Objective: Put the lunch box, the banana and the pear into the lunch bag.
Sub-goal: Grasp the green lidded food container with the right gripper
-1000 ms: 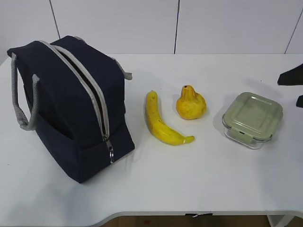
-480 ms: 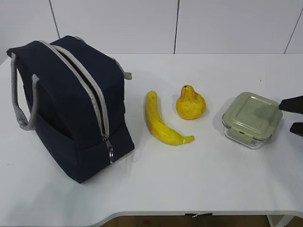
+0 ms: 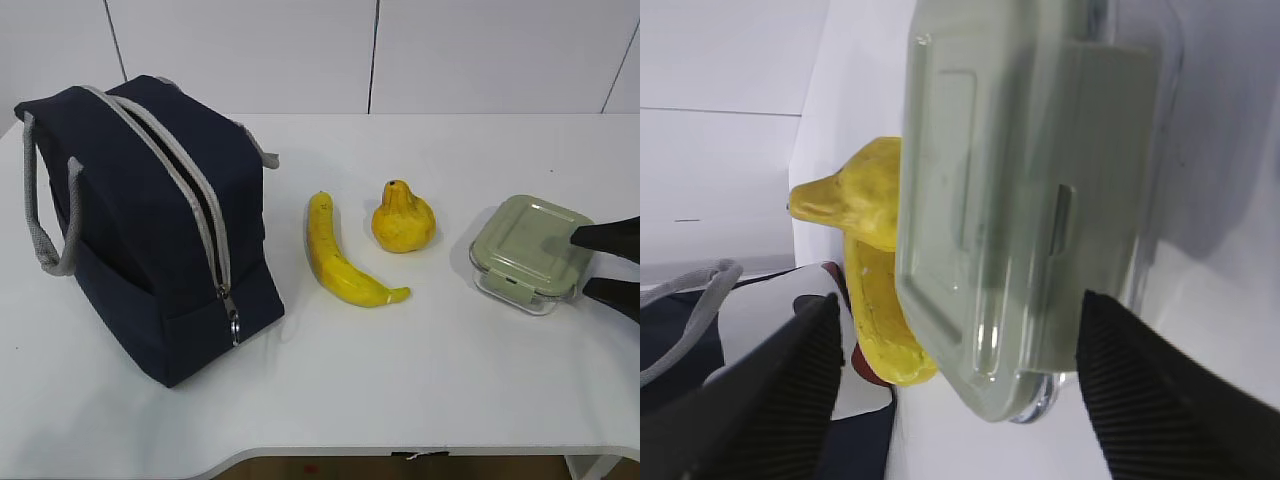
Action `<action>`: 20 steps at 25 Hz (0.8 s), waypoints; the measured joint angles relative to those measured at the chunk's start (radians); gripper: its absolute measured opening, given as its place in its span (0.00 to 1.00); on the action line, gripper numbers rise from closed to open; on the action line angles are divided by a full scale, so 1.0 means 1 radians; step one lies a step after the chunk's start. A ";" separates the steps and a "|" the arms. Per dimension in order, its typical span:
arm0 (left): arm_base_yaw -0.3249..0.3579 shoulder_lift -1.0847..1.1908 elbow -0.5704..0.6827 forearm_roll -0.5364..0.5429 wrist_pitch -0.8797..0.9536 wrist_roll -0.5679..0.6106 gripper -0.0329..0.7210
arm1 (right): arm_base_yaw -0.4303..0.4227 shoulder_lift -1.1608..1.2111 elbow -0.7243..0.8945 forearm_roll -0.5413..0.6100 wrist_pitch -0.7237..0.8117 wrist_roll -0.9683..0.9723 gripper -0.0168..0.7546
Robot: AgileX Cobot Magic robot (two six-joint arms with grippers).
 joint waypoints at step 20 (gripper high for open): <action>0.000 0.000 0.000 0.000 0.000 0.000 0.54 | 0.000 0.000 -0.049 0.030 -0.069 -0.066 0.77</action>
